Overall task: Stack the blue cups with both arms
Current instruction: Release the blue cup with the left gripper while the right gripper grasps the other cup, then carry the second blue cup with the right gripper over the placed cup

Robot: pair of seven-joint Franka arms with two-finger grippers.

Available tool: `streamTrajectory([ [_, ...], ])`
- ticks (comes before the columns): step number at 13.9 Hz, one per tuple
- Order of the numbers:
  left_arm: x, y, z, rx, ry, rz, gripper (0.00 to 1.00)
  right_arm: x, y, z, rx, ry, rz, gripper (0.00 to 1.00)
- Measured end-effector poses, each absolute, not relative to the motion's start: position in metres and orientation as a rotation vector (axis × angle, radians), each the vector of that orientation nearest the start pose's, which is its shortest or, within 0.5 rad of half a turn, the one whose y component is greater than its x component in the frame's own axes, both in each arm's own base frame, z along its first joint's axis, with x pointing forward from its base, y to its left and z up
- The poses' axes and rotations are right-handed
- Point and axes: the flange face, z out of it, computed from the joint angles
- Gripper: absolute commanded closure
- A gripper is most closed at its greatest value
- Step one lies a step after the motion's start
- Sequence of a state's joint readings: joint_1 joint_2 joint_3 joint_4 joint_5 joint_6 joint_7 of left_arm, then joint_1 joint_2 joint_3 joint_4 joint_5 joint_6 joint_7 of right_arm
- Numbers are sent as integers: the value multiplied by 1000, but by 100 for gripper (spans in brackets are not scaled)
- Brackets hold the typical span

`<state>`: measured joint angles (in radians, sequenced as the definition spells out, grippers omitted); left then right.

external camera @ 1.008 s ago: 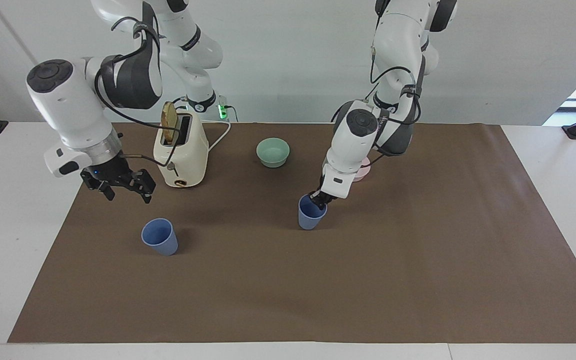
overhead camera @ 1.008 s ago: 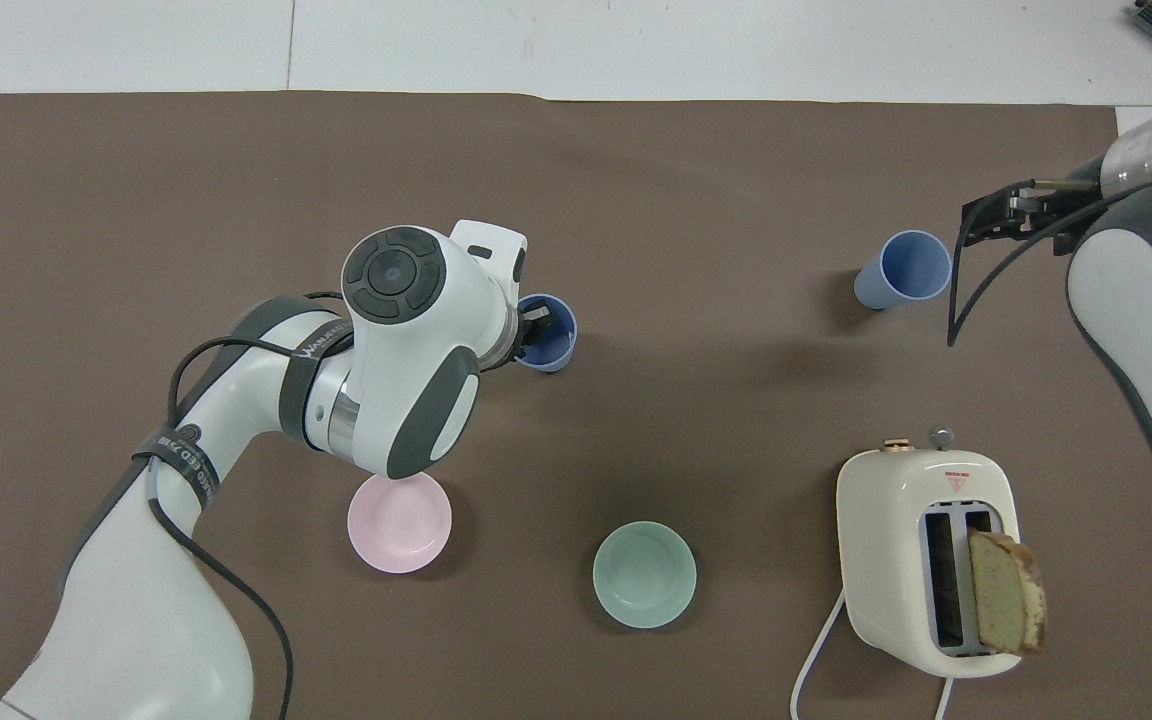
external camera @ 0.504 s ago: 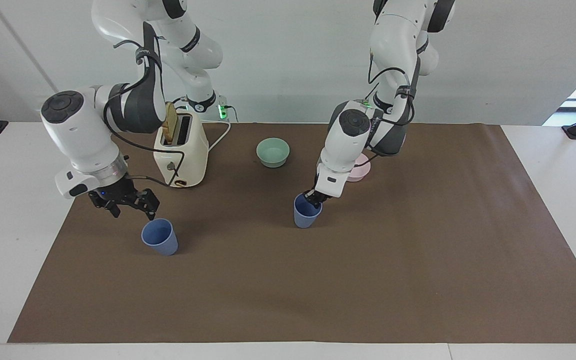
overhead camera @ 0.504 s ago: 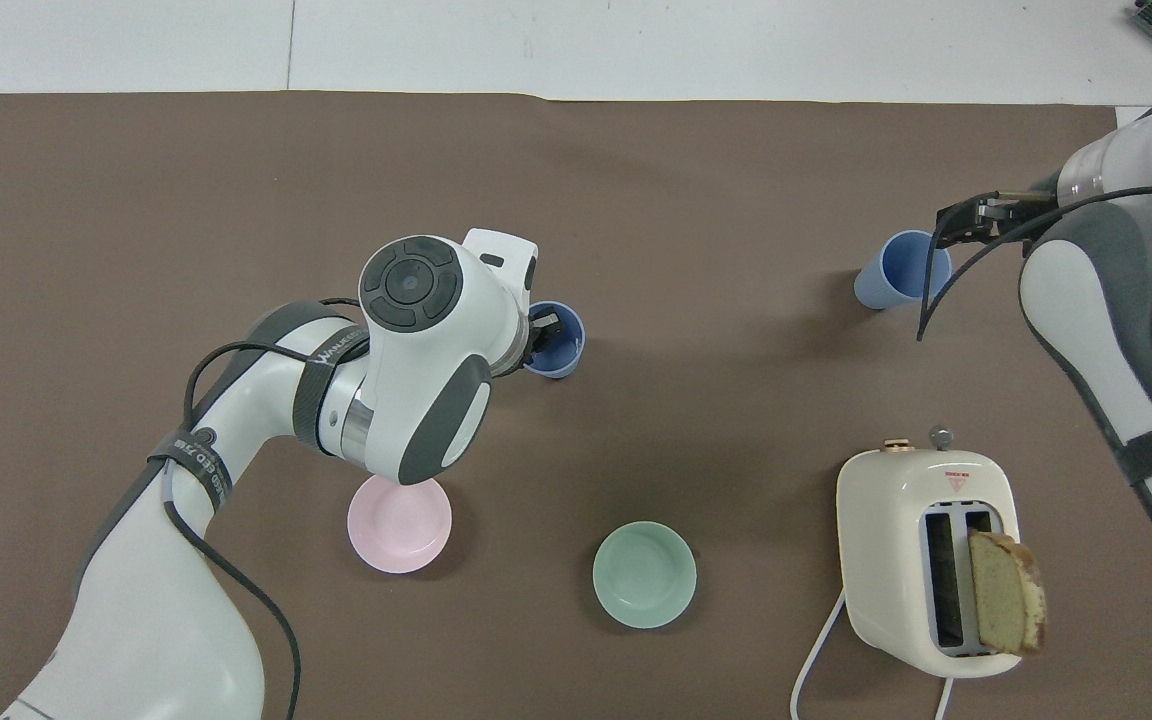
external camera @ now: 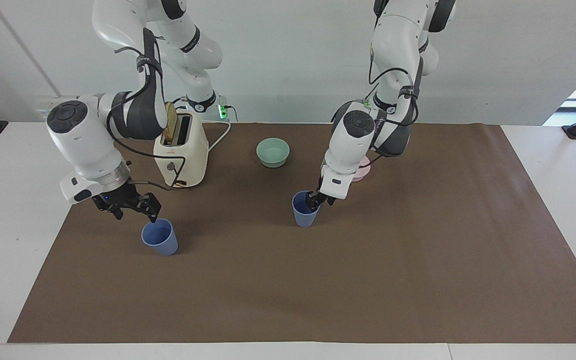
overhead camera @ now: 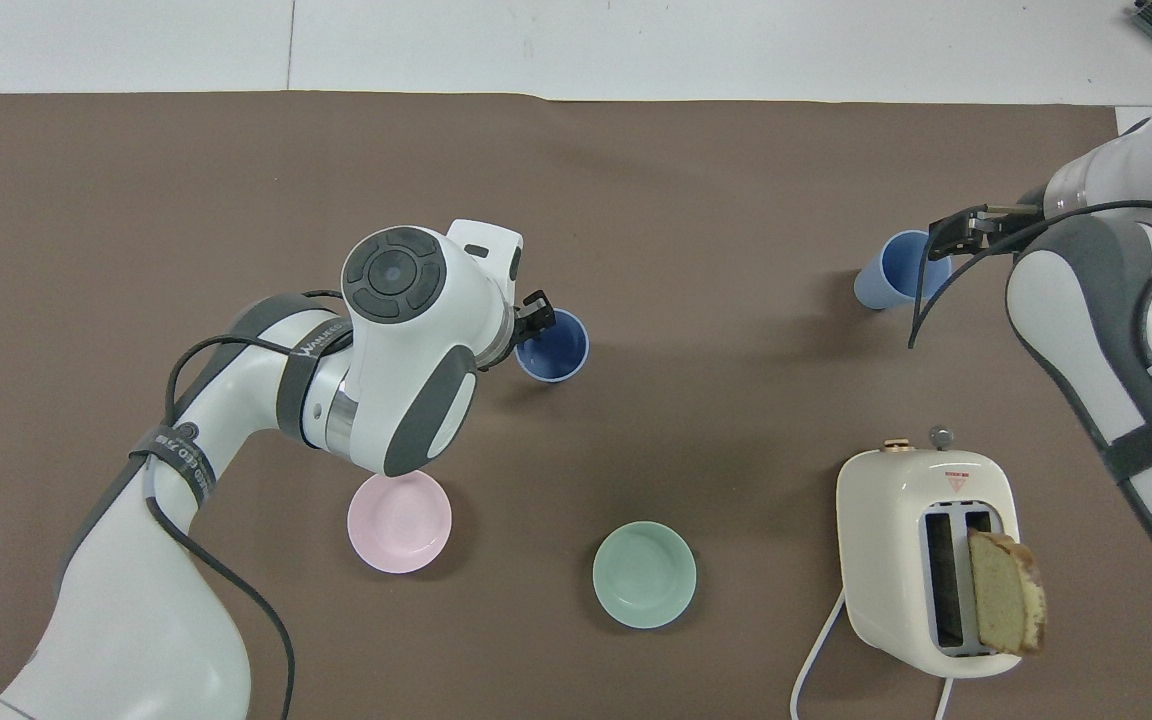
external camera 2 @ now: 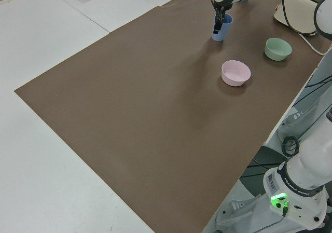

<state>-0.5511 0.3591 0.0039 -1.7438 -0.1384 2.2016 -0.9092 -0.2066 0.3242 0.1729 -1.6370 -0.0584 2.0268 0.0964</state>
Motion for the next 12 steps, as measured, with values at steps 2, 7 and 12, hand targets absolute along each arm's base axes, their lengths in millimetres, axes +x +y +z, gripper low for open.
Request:
streamTrajectory([
  [2,569,-326,404,-3225,-678,-14,0,658,-37,432,-3130,182,-114,0],
  [7,578,-253,478,-3269,-487,-68,0,662,-44,388,-3124,173,-109,10],
  [12,571,-156,534,-3272,-245,-21,0,662,-51,380,-3123,186,-115,43],
])
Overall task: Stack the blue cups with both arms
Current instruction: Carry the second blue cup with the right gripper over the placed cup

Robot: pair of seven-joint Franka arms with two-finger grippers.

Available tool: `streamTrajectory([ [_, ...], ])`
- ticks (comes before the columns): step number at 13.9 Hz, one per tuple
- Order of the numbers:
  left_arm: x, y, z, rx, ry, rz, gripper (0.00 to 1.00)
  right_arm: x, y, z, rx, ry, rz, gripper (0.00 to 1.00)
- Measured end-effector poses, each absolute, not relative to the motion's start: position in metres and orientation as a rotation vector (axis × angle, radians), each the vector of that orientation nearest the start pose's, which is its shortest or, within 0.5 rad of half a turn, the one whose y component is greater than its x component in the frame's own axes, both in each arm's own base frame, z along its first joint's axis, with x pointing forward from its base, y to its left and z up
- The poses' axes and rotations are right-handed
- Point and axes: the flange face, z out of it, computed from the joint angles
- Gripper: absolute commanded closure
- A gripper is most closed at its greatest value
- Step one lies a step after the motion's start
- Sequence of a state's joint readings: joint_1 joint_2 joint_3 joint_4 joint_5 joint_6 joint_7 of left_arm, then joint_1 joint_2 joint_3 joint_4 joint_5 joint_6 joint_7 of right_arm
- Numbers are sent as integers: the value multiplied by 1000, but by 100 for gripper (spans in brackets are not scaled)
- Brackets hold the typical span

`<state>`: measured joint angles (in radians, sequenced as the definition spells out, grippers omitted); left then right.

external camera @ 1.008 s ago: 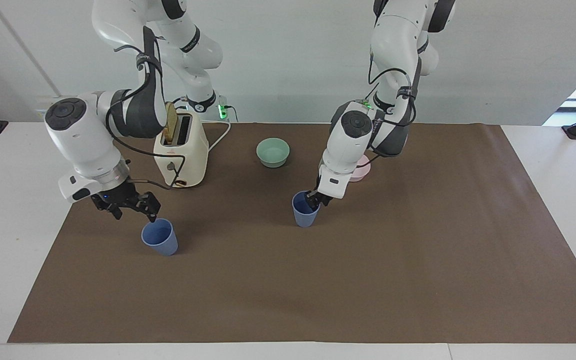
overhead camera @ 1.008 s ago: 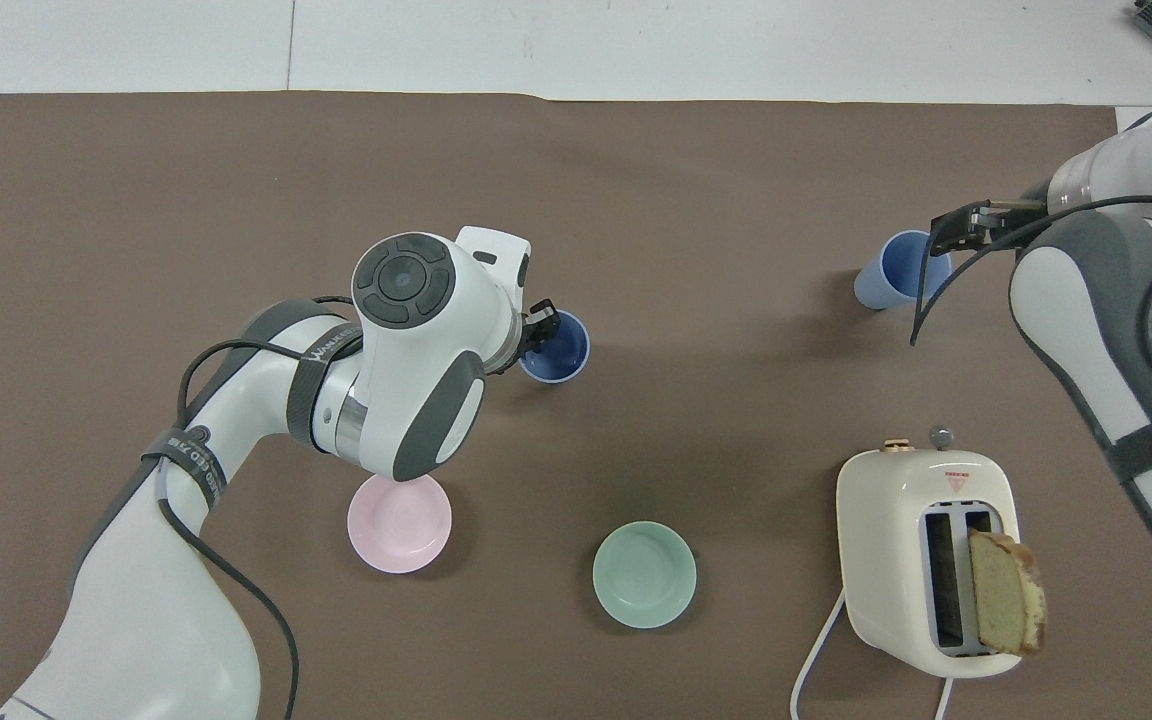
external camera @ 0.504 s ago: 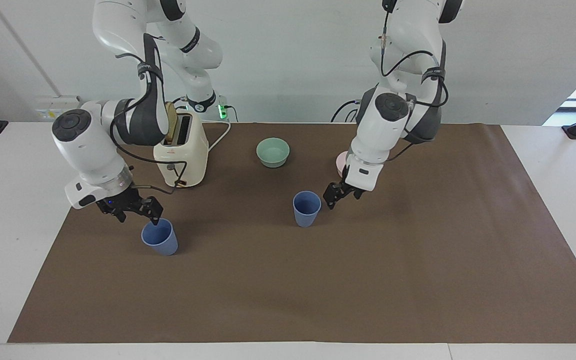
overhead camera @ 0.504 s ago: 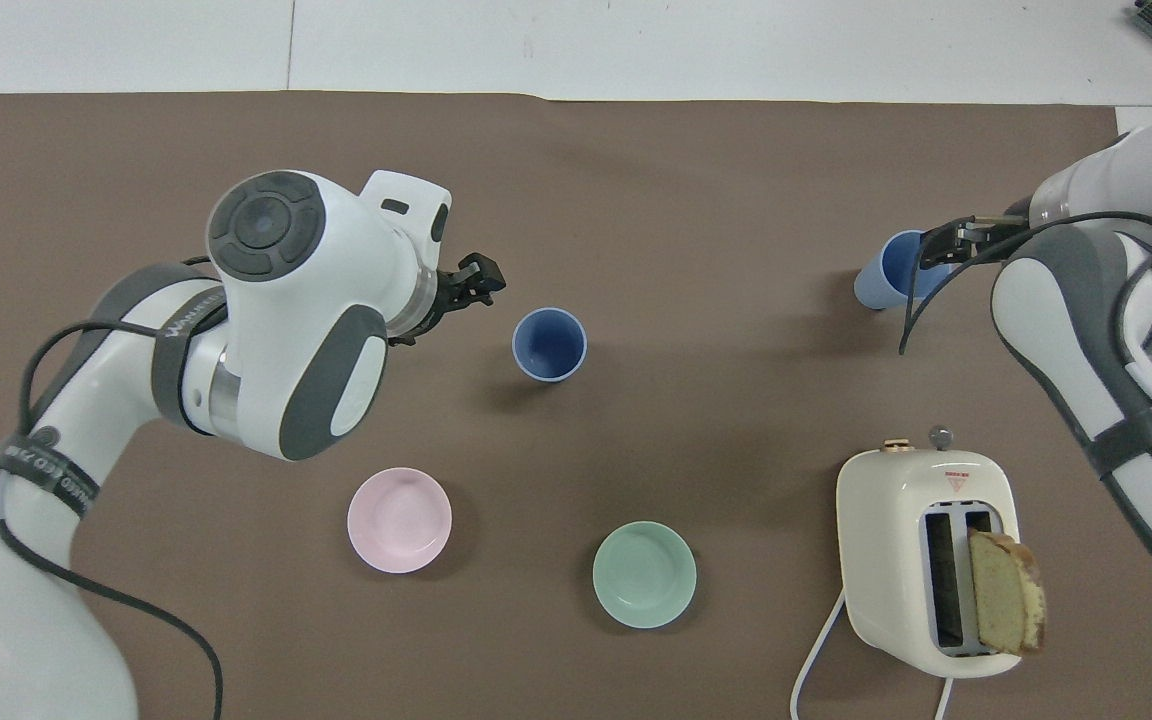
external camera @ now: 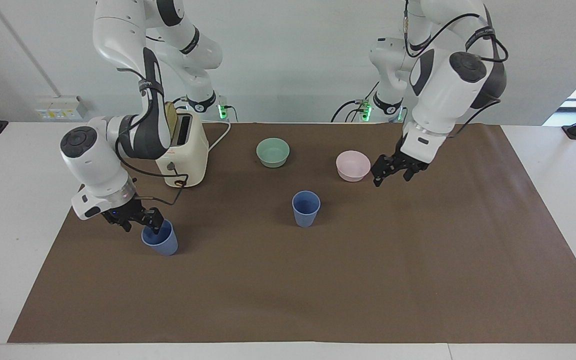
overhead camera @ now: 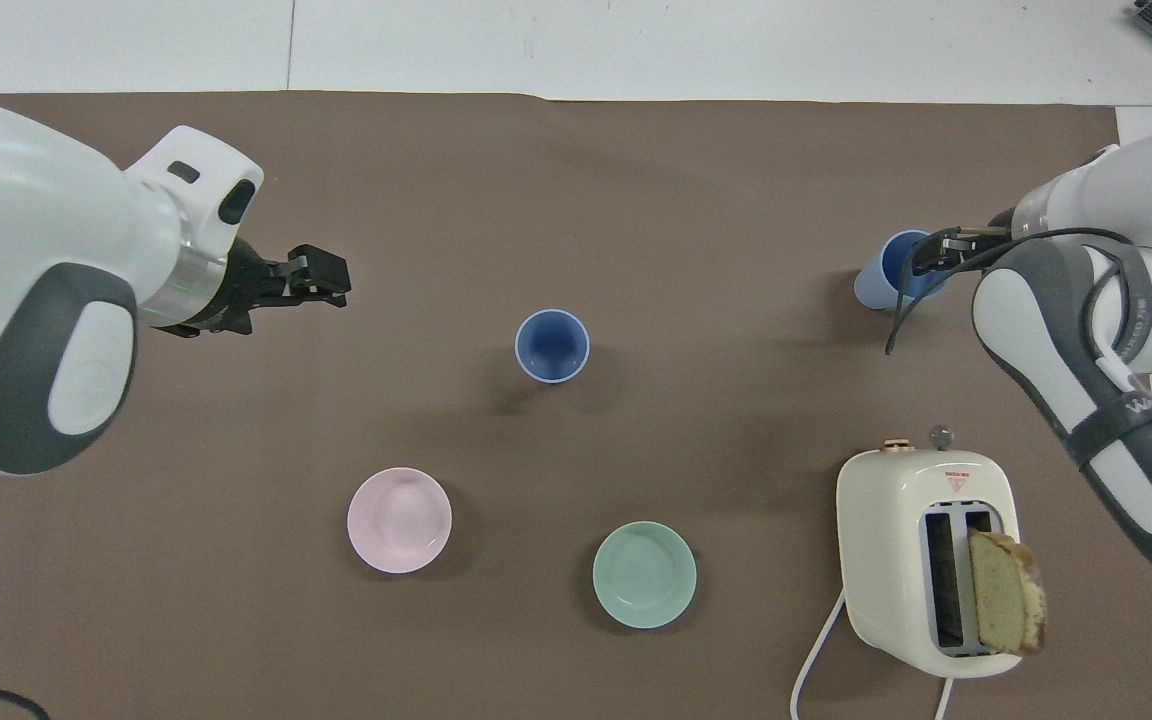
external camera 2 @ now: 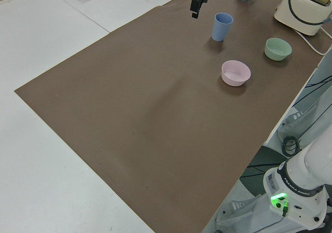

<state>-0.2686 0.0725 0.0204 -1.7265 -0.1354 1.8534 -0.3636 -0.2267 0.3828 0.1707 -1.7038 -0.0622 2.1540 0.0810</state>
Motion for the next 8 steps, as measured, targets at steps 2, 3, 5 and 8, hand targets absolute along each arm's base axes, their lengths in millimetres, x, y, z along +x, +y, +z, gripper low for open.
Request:
streamTrajectory([
  [2,565,-118,548,-3272,-128,12,0,662,-56,380,-3123,198,-114,85],
  [3,563,-101,553,-3273,-79,19,0,661,-59,380,-3123,204,-114,100],
  [5,559,-71,563,-3274,13,28,0,661,-64,380,-3123,214,-114,100],
  [8,549,-30,580,-3257,163,12,0,662,-61,385,-3121,209,-127,100],
])
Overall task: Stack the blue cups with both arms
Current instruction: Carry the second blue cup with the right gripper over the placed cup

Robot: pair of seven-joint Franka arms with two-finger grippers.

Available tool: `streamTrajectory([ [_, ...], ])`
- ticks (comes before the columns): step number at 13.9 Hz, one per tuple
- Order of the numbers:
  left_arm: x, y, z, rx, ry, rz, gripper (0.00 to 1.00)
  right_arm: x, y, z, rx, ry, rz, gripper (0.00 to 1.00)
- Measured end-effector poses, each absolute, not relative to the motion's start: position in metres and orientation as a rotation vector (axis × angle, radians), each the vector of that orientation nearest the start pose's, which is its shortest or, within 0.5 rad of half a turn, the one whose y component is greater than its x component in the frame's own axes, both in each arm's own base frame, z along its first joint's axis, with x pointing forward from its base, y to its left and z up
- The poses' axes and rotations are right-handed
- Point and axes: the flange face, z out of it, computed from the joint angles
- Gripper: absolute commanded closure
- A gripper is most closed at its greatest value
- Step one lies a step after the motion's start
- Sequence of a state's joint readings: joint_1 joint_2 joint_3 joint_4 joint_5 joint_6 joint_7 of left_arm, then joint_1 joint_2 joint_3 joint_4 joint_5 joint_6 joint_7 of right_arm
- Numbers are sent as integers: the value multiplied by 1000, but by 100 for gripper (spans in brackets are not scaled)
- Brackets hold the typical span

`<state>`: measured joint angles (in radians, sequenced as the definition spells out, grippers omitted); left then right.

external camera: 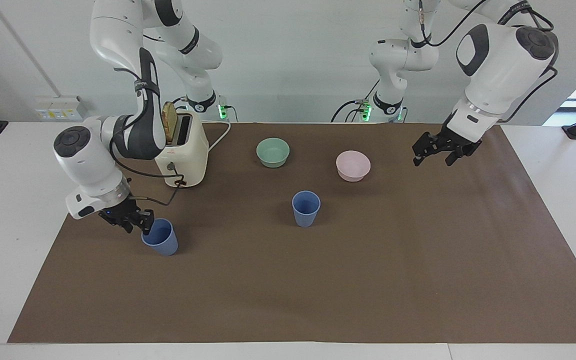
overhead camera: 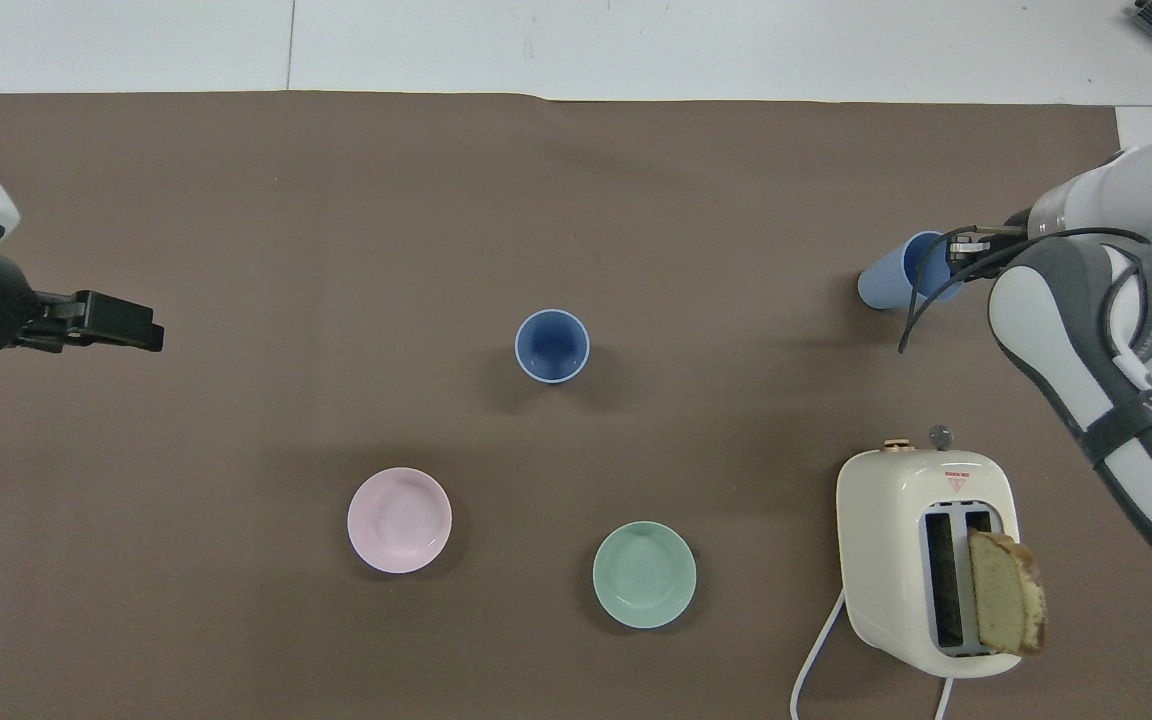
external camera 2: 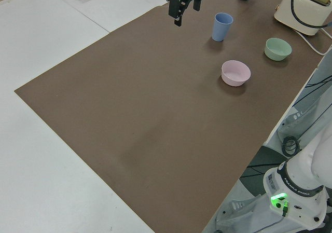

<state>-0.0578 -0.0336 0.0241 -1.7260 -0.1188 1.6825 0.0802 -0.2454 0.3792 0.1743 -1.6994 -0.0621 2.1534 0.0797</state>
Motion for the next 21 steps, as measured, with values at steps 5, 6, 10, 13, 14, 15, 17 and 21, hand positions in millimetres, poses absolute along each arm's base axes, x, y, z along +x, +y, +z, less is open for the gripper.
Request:
streamTrajectory([
  [5,522,-15,637,-3153,279,49,0,658,-48,421,-3128,179,-153,100],
  [6,518,-17,648,-3147,287,53,0,656,-40,435,-3130,172,-163,100],
  [10,512,-20,666,-3142,297,68,0,651,9,491,-3128,183,-198,100],
  [13,510,-20,670,-3142,297,57,0,643,54,530,-3120,159,-242,100],
  [14,508,-19,674,-3143,294,46,0,638,71,539,-3118,145,-250,100],
  [15,506,-18,677,-3143,290,36,0,633,87,545,-3119,127,-242,100],
  [17,504,-15,679,-3150,272,26,0,620,125,556,-3119,70,-222,100],
  [21,505,-17,678,-3159,247,31,0,595,212,573,-3090,80,-226,100],
])
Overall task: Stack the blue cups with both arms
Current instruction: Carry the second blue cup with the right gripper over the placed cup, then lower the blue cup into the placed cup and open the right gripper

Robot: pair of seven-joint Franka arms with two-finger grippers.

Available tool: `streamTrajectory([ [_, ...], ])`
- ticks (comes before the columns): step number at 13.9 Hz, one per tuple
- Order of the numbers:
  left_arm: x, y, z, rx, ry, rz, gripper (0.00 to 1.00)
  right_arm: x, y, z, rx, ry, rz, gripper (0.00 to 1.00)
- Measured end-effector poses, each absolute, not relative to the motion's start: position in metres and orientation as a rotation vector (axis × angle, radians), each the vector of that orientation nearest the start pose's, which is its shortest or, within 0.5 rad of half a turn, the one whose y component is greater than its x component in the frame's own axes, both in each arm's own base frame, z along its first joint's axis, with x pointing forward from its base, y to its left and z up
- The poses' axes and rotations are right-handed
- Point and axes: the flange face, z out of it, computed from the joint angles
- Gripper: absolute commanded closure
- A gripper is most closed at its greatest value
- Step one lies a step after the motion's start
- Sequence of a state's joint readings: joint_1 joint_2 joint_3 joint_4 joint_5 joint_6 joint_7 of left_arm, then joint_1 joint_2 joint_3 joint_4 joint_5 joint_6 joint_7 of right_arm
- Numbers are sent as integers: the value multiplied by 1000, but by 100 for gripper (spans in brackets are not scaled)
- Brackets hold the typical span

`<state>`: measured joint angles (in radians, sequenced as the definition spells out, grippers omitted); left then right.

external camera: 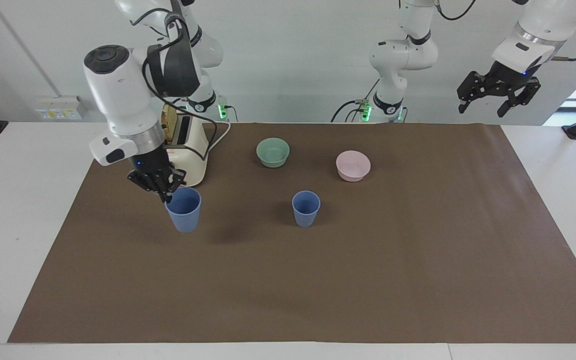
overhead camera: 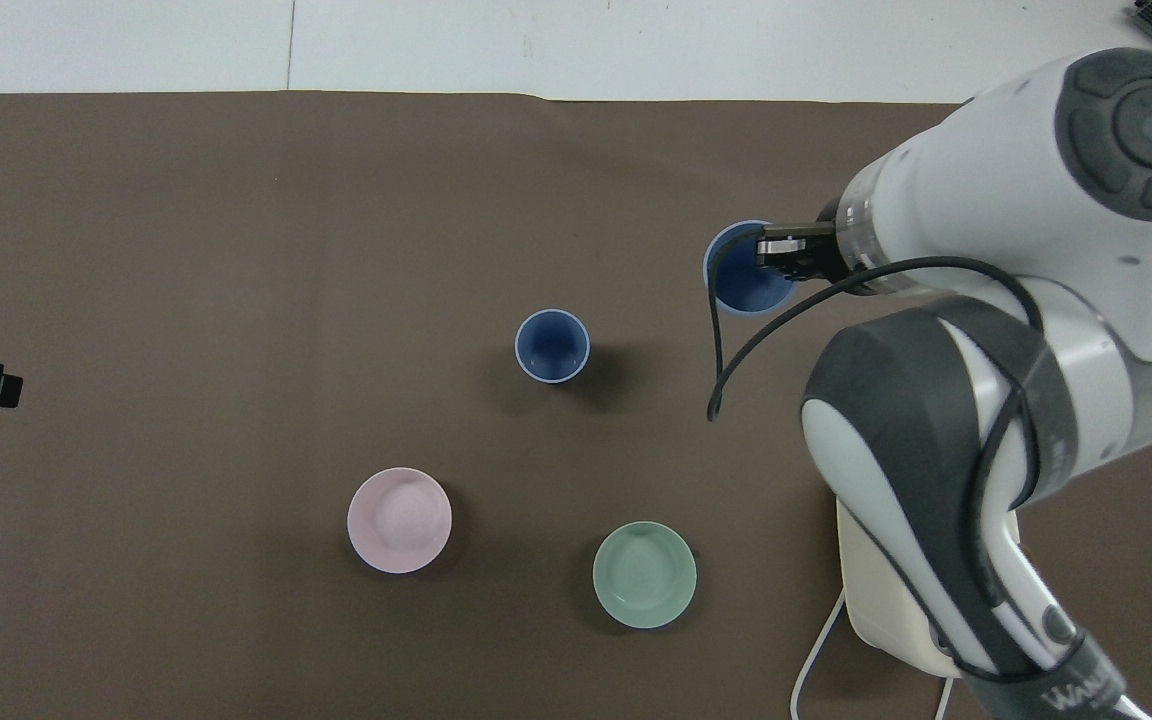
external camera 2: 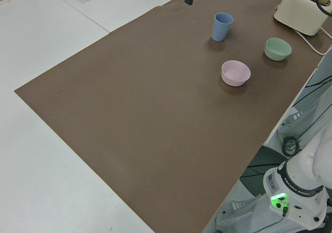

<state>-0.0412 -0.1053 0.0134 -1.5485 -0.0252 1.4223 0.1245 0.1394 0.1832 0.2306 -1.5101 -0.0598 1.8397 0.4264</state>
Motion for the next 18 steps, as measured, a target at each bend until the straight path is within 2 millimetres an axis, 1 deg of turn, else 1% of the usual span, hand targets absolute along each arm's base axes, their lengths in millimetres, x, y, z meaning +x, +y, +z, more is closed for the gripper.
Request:
streamTrajectory([
  [2,505,-17,678,-3160,238,32,0,579,253,577,-3070,106,-222,100],
  [4,505,-17,678,-3161,236,32,0,571,287,574,-3053,140,-210,100],
  [5,505,-17,678,-3161,236,32,0,569,301,570,-3047,136,-197,100],
  [7,505,-17,678,-3161,236,32,0,566,330,553,-3038,107,-154,100],
  [8,505,-17,678,-3161,236,32,0,565,340,545,-3035,96,-144,100],
  [10,505,-19,678,-3160,243,32,0,569,355,526,-3025,83,-131,100],
  [12,504,-23,678,-3159,255,33,0,571,366,514,-3010,82,-137,100],
  [16,504,-24,678,-3159,253,33,0,578,363,502,-3005,98,-141,100],
  [18,504,-23,678,-3159,246,32,0,577,361,493,-3013,101,-122,100],
])
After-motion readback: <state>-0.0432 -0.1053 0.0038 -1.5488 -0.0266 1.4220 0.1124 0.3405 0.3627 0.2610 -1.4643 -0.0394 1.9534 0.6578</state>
